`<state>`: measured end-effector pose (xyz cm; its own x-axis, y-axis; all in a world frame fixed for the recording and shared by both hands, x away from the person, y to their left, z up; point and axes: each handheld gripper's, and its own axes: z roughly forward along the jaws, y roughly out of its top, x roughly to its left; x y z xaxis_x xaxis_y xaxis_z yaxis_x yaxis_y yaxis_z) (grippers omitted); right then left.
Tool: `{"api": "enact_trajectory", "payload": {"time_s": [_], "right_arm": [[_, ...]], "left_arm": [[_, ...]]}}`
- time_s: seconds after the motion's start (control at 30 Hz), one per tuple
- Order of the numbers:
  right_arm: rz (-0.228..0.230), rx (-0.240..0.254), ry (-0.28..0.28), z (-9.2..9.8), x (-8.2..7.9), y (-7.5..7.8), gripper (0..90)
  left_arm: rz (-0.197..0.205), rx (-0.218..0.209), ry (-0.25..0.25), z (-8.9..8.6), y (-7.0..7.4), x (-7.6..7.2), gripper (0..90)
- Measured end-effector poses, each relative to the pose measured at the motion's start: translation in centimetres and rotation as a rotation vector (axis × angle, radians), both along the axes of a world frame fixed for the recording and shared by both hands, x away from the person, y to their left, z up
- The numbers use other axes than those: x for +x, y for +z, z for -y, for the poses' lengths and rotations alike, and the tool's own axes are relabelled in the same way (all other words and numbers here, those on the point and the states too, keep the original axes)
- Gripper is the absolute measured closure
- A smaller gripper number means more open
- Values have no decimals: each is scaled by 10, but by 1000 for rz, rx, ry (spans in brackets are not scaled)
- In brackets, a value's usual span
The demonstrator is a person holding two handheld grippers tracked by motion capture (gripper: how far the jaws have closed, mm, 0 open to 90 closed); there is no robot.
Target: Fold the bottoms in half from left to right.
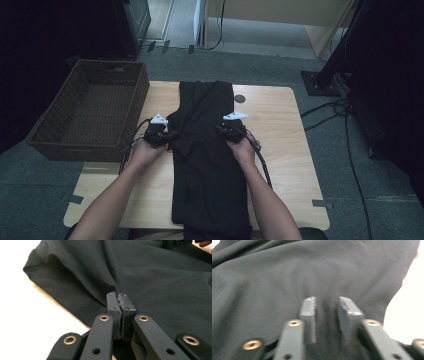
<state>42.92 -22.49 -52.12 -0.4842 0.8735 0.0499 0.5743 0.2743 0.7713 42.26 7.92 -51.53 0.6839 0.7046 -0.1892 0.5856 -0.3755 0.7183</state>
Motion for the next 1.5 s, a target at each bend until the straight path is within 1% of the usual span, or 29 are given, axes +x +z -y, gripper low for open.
{"api": "enact_trajectory", "payload": {"time_s": [0.1, 0.13, 0.17, 0.27, 0.3, 0.33, 0.43, 0.47, 0.5, 0.53, 0.63, 0.77, 0.8, 0.83, 0.87, 0.9, 0.97, 1.0, 1.1, 1.13, 1.17, 1.2, 1.23, 1.3, 1.33, 1.37, 1.43, 1.47, 1.5], "right_arm": [[-11, 21, -10, 5, 0, 0, 888], [-14, 31, -5, 7, 0, 0, 896], [-18, 39, -4, 8, -1, 0, 900], [-13, 35, 13, 10, -3, 0, 900], [-20, 29, 19, 11, -5, 0, 900], [-45, 38, 29, 13, -9, 2, 900], [-58, 44, 43, 16, -15, 3, 900], [-63, 51, 56, 19, -24, 3, 900], [-63, 51, 56, 19, -24, 3, 900], [-66, 72, 47, 21, -32, 1, 900], [-79, 75, 50, 22, -43, 2, 900], [-78, 56, 77, 26, -61, 3, 900], [-78, 56, 77, 26, -61, 3, 900], [-76, 72, 79, 29, -70, 3, 900], [-77, 82, 77, 30, -75, 2, 900], [-77, 82, 77, 30, -75, 2, 900], [-73, 103, 81, 31, -89, 0, 900], [-67, 92, 94, 31, -93, 0, 900], [-77, 55, 115, 27, -104, 3, 900], [-77, 55, 115, 27, -104, 3, 900], [-72, 40, 132, 26, -112, 3, 900], [-72, 40, 132, 26, -112, 3, 900], [-77, 36, 134, 27, -118, 4, 900], [-76, 37, 124, 29, -126, 4, 900], [-75, 43, 120, 30, -130, 3, 900], [-79, 48, 116, 31, -132, 3, 900], [-85, 47, 112, 32, -135, 4, 900], [-94, 54, 111, 33, -137, 4, 900], [-94, 54, 111, 33, -137, 4, 900]], "left_arm": [[-1, -5, 5, 0, 0, 0, 895], [-1, -5, 5, 0, 0, 0, 894], [-4, -15, 7, 0, -1, -1, 895], [-11, -23, -6, -1, -1, -3, 896], [-14, -16, -18, -1, 0, -3, 896], [-24, -17, -26, -1, 0, -6, 896], [-30, -19, -39, -3, 0, -11, 896], [-48, -47, -43, -5, -1, -16, 896], [-48, -47, -43, -5, -1, -16, 895], [-54, -76, -34, -7, -3, -23, 896], [-52, -75, -41, -7, -3, -31, 895], [-49, -47, -92, -5, -1, -44, 894], [-49, -47, -92, -5, -1, -44, 895], [-45, -45, -97, -4, -1, -47, 894], [-47, -40, -99, -4, -1, -50, 894], [-47, -40, -99, -4, -1, -50, 894], [-53, -47, -98, -6, -1, -53, 893], [-63, -51, -92, -7, -1, -58, 893], [-58, -41, -106, -9, 0, -68, 892], [-58, -41, -106, -9, 0, -68, 890], [-70, -40, -110, -11, 1, -72, 883], [-70, -40, -110, -11, 1, -72, 876], [-75, -56, -117, -14, 3, -74, 871], [-73, -69, -113, -17, 6, -76, 848], [-67, -72, -110, -19, 9, -76, 815], [-57, -76, -97, -20, 12, -76, 747], [-18, -92, -78, -24, 19, -75, 673], [-18, -92, -78, -24, 19, -75, 660], [-2, -105, -63, -24, 23, -74, 660]]}}
